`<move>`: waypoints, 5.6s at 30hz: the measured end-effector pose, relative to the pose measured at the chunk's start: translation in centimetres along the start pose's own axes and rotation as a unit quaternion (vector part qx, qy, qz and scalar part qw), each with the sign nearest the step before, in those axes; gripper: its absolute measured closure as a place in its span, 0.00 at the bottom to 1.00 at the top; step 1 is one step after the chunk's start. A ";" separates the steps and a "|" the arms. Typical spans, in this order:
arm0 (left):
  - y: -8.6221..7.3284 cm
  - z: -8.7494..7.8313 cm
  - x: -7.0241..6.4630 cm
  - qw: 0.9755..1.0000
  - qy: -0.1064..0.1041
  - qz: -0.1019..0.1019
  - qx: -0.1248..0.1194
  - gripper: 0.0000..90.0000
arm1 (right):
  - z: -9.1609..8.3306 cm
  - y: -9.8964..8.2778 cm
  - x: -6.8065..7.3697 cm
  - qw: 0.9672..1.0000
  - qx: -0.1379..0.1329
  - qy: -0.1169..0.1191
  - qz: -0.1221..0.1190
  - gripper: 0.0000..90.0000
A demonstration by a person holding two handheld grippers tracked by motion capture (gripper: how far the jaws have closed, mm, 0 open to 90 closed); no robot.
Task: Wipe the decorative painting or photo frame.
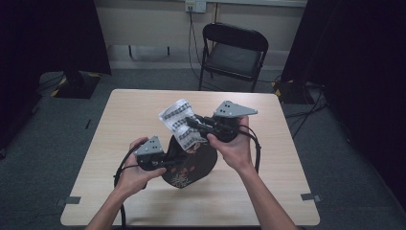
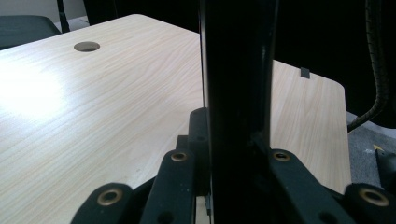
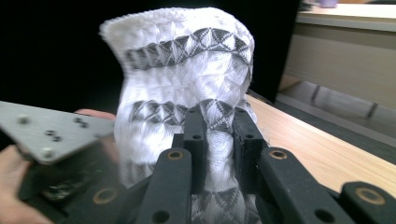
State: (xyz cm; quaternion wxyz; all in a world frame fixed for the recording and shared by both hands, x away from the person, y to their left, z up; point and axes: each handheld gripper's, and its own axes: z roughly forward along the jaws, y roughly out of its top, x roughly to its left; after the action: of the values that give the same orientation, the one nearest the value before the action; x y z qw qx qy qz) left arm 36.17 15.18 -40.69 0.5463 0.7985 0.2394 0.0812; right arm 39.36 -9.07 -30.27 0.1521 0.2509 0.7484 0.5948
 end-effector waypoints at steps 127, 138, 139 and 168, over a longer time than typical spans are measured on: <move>0.0 1.1 -1.4 1.000 -0.026 0.007 -0.003 0.89 | -4.8 -5.6 -4.8 0.996 -0.015 -0.074 0.037 0.88; -0.3 1.1 -1.4 1.000 -0.025 -0.007 -0.011 0.89 | -3.8 -4.1 -2.3 0.998 -0.044 -0.043 0.003 0.88; -0.4 1.2 -1.4 1.000 -0.023 -0.006 -0.009 0.89 | -3.7 -4.3 -2.5 0.998 -0.043 -0.044 0.007 0.88; -0.4 1.2 -1.7 1.000 -0.019 0.000 0.001 0.89 | -4.2 -4.8 -3.0 0.998 -0.040 -0.052 0.003 0.87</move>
State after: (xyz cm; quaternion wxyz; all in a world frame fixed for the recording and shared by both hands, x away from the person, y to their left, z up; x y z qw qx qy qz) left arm 35.06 13.50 -41.32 0.5500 0.8005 0.2291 0.0658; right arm 38.71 -14.95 -34.09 0.1994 0.2774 0.7146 0.6105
